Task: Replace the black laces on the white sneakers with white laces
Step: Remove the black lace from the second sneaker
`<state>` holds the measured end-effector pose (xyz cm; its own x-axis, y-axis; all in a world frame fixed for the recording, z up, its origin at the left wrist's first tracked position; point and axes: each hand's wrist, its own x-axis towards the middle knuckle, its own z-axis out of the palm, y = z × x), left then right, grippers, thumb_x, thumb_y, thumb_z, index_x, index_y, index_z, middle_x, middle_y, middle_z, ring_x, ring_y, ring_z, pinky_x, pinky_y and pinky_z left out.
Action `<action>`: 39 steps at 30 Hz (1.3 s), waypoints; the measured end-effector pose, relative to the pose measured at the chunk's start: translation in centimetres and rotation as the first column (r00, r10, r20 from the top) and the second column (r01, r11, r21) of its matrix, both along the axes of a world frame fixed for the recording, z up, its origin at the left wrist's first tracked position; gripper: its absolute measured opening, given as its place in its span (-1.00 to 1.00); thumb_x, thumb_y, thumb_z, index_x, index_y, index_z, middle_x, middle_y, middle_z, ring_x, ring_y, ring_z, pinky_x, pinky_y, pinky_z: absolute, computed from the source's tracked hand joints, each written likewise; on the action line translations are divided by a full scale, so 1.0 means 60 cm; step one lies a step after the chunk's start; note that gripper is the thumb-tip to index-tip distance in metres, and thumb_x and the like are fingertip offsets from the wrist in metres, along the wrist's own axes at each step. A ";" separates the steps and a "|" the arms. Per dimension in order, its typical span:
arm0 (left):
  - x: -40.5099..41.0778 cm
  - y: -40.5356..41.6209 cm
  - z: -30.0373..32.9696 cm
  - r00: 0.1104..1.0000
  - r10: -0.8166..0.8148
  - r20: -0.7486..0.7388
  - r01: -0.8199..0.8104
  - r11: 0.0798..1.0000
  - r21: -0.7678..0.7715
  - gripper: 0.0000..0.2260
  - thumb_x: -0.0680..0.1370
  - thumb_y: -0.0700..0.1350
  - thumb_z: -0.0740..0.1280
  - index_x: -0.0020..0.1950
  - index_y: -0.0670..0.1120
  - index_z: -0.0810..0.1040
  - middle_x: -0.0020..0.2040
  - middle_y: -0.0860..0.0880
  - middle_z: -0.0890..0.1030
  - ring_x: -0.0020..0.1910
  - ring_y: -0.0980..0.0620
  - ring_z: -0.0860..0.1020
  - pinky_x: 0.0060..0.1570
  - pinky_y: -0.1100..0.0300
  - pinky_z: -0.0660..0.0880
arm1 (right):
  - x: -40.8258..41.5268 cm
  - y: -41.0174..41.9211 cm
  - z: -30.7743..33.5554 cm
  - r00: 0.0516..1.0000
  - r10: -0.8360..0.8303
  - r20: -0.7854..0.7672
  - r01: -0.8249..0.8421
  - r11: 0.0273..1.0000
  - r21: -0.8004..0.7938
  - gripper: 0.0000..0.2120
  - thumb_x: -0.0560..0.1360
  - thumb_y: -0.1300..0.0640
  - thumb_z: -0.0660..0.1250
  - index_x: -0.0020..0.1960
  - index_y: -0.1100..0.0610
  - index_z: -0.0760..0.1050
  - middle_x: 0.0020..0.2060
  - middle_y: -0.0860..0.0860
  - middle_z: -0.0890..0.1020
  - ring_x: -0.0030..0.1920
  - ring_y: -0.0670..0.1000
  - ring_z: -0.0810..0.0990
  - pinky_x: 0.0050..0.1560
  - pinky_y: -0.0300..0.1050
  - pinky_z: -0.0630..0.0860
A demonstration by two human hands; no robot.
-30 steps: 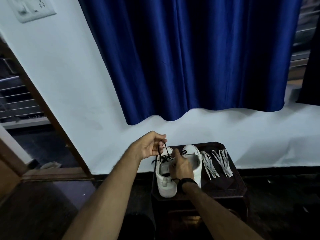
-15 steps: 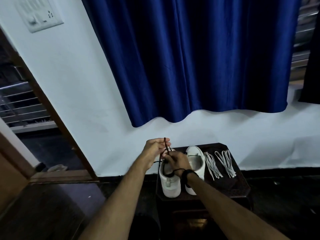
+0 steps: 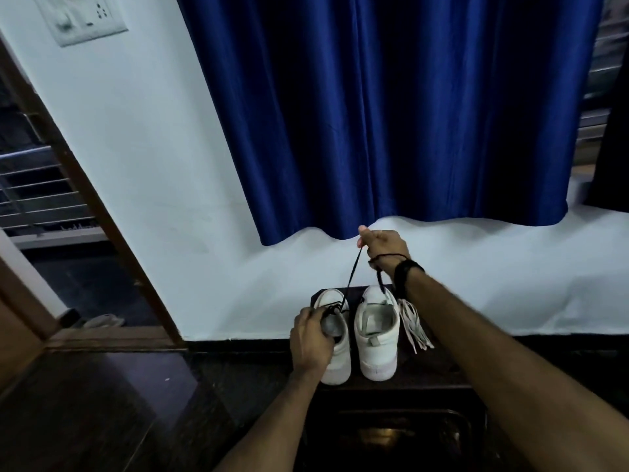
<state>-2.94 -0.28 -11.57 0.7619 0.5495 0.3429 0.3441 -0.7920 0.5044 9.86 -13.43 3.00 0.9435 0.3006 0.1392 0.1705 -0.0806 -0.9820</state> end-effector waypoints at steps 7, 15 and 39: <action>0.028 0.024 0.052 0.943 -0.184 -0.277 0.224 0.967 0.121 -0.67 0.47 -0.05 0.22 0.16 -0.05 0.62 0.20 -0.07 0.57 0.21 -0.14 0.51 0.11 0.04 0.46 | 0.006 0.003 -0.064 0.995 0.033 -0.094 -0.057 0.964 -0.261 -0.48 0.49 -0.36 0.17 0.25 -0.01 0.43 0.11 0.03 0.54 0.05 0.07 0.53 0.07 -0.07 0.43; 0.033 0.018 0.078 0.968 -0.142 -0.208 0.183 0.964 0.194 -0.89 0.43 -0.13 0.36 -0.06 -0.08 0.60 -0.02 -0.04 0.63 0.00 -0.10 0.59 -0.14 0.18 0.41 | -0.086 0.037 -0.146 0.964 0.126 0.234 0.015 0.853 -0.522 -0.74 0.36 0.09 0.37 0.04 0.06 0.50 -0.06 0.05 0.64 0.01 0.09 0.59 -0.08 -0.12 0.50; 0.031 0.093 0.140 0.985 -0.166 -0.041 0.099 0.751 -0.653 -0.81 0.53 -0.01 0.44 -0.19 -0.10 0.72 -0.40 0.16 0.59 -0.29 0.20 0.48 -0.06 0.30 0.37 | -0.091 0.048 -0.212 0.972 -0.093 0.218 0.168 0.920 -0.353 -0.90 0.38 0.24 0.35 -0.12 0.17 0.47 -0.27 0.09 0.60 -0.18 0.12 0.58 -0.27 -0.18 0.36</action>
<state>-1.05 5.30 -3.16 0.8532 0.5050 -0.1307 0.3308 -0.3300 0.8841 4.40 -10.57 -9.69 0.9437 0.2415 0.2259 0.3167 -0.4630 -0.8279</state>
